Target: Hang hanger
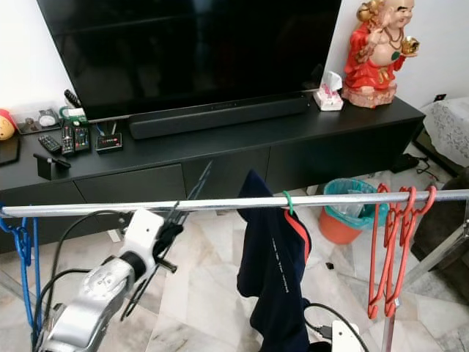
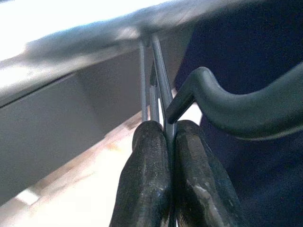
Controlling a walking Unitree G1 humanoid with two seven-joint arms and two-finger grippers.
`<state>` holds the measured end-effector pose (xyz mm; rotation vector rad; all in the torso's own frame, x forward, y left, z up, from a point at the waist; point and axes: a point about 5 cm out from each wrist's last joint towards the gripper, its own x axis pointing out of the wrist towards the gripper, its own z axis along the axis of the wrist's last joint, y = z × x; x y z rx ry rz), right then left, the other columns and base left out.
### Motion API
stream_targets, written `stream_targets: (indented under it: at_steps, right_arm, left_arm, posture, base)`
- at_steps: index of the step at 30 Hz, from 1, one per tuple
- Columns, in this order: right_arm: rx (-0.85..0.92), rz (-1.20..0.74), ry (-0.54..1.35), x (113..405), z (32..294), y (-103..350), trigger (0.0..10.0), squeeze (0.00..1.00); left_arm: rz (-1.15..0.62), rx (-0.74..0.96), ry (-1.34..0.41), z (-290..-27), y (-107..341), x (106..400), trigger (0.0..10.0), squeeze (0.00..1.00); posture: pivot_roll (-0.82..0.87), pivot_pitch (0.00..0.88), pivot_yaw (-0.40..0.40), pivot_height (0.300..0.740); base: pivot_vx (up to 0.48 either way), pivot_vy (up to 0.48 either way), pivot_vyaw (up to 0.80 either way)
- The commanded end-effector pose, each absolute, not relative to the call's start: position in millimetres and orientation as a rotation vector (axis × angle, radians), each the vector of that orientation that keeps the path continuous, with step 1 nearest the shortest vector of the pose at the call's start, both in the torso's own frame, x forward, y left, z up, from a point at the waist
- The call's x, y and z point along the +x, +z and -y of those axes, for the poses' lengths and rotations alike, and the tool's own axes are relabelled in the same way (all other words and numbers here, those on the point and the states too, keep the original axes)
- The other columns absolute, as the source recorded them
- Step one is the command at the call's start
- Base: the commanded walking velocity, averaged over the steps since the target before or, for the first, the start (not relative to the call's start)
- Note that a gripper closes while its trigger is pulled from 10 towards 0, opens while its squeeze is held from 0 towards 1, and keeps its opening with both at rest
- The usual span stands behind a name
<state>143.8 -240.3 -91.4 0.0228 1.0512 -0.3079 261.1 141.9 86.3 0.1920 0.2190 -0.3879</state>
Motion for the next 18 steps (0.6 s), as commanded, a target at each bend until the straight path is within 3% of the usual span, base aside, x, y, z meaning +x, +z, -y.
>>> stream_targets:
  at_steps: [1, 4, 13, 18]
  right_arm:
    - [0.033, -1.040, -0.315, 145.4, 240.8, -90.5, 10.0, 0.00]
    - [0.031, -1.042, -0.311, 145.1, 241.2, -90.5, 10.0, 0.00]
    - [0.026, -1.042, -0.308, 144.7, 242.2, -90.4, 10.0, 0.00]
    - [0.024, -1.044, -0.310, 144.5, 242.2, -90.5, 10.0, 0.00]
  left_arm:
    - [-0.231, 0.185, -0.368, -150.8, 87.3, 258.2, 10.0, 0.00]
    - [-0.283, 0.183, -0.310, -169.5, 75.9, 247.6, 10.0, 0.00]
    - [-0.351, 0.102, -0.200, -188.0, 49.8, 238.2, 10.0, 0.00]
    - [-0.525, 0.089, -0.089, -213.9, 5.3, 226.2, 10.0, 0.00]
  posture:
    - [0.14, 0.000, -0.040, 0.740]
    - [0.14, 0.000, -0.042, 0.740]
    - [0.14, 0.000, -0.045, 0.740]
    - [0.13, 0.000, -0.046, 0.740]
  base:
    - [0.000, 0.000, 0.00]
    - [0.000, 0.000, 0.00]
    - [0.000, 0.000, 0.00]
    - [0.000, 0.000, 0.00]
